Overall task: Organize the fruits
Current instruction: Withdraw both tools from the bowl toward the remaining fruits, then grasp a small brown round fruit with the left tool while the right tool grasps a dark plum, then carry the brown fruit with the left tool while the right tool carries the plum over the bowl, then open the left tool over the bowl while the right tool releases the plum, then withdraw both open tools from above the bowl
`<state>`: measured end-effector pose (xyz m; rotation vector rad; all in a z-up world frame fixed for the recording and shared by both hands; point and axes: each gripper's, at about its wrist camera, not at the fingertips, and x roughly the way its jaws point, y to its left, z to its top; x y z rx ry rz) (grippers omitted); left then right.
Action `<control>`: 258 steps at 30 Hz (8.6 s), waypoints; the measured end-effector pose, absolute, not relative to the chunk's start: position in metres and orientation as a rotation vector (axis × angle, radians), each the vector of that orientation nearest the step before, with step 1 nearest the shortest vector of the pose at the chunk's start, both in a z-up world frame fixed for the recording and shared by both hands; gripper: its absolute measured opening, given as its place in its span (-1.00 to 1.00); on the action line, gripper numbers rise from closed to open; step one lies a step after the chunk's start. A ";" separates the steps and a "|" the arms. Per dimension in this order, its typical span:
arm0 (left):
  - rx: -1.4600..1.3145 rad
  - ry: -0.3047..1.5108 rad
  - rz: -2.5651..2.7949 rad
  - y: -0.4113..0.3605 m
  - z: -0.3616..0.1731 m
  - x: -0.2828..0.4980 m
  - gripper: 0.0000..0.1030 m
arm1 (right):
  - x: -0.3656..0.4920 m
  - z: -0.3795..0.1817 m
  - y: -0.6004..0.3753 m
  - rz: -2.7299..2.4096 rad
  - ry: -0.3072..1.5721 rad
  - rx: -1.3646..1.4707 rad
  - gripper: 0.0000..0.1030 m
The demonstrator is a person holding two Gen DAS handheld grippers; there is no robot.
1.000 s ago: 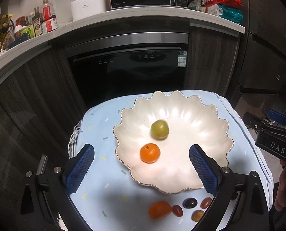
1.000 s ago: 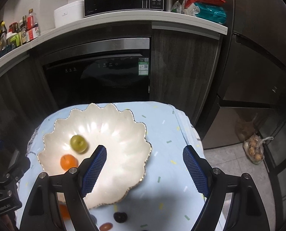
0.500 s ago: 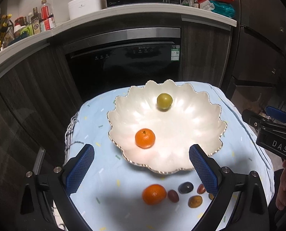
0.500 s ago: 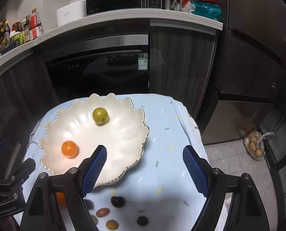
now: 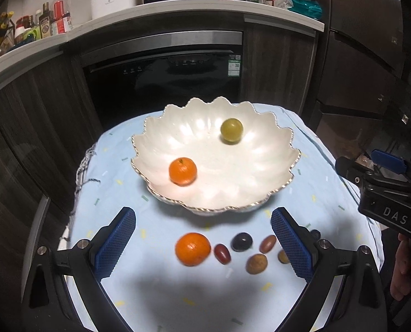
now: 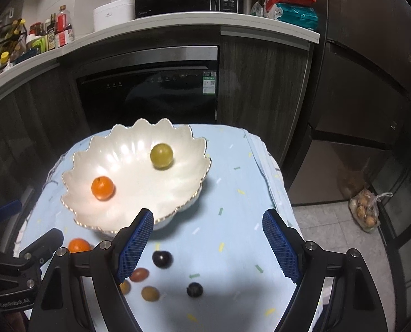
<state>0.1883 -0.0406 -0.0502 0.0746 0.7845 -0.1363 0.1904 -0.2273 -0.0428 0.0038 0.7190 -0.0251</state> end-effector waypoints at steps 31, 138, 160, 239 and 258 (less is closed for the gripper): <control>0.137 0.819 -0.280 -0.077 -0.121 0.165 0.37 | 0.161 -0.111 -0.231 0.047 0.803 -0.030 0.16; 0.094 0.802 -0.279 -0.052 -0.082 0.191 -0.50 | 0.184 -0.072 -0.200 0.173 0.760 -0.004 -0.57; 0.088 0.750 -0.217 -0.036 -0.047 0.231 -0.50 | 0.219 -0.040 -0.192 0.165 0.708 -0.002 -0.57; 0.116 0.687 -0.102 -0.007 -0.002 0.282 0.75 | 0.284 -0.010 -0.197 -0.015 0.707 0.024 0.17; 0.109 0.706 -0.125 -0.009 -0.011 0.241 0.75 | 0.243 -0.017 -0.200 -0.018 0.708 0.030 0.17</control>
